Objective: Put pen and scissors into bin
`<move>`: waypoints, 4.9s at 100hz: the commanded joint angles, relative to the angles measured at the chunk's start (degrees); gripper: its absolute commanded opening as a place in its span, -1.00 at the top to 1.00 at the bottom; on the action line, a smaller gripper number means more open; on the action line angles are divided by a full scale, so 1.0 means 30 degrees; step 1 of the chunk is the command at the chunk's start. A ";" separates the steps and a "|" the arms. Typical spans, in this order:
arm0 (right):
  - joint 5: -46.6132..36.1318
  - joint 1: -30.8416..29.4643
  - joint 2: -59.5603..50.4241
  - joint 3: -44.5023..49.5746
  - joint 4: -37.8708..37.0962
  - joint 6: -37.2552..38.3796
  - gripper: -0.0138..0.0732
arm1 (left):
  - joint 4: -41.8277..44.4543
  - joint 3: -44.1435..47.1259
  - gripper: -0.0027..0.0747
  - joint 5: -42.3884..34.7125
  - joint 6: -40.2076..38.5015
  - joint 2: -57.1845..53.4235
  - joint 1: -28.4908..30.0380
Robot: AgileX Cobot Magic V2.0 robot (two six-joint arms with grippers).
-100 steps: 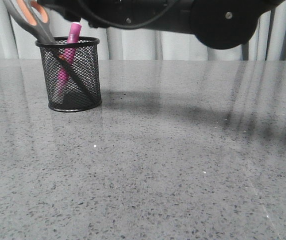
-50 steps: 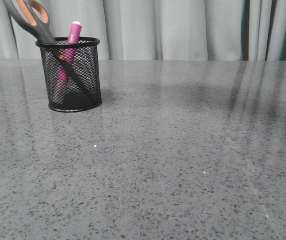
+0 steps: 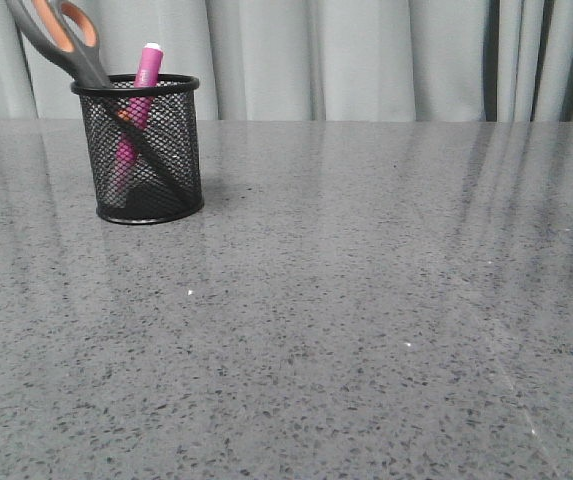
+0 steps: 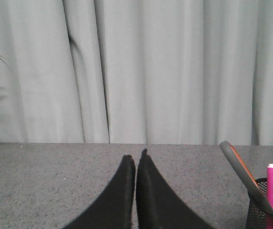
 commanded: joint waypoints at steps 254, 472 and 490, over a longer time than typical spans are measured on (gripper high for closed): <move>0.0120 -0.1765 -1.1687 1.0499 0.3881 -0.0219 0.85 | 1.0962 0.8404 0.99 -0.0235 -1.1770 -0.8232 -0.0275; 1.5171 -0.1751 -1.8559 1.0566 1.1743 -1.0373 0.85 | 1.0449 0.8404 0.99 0.0057 -1.1770 -0.8198 -0.0319; 1.5171 -0.1751 -1.8559 1.0529 1.1743 -1.0373 0.85 | 1.0449 0.8404 0.99 0.0057 -1.1770 -0.8198 -0.0319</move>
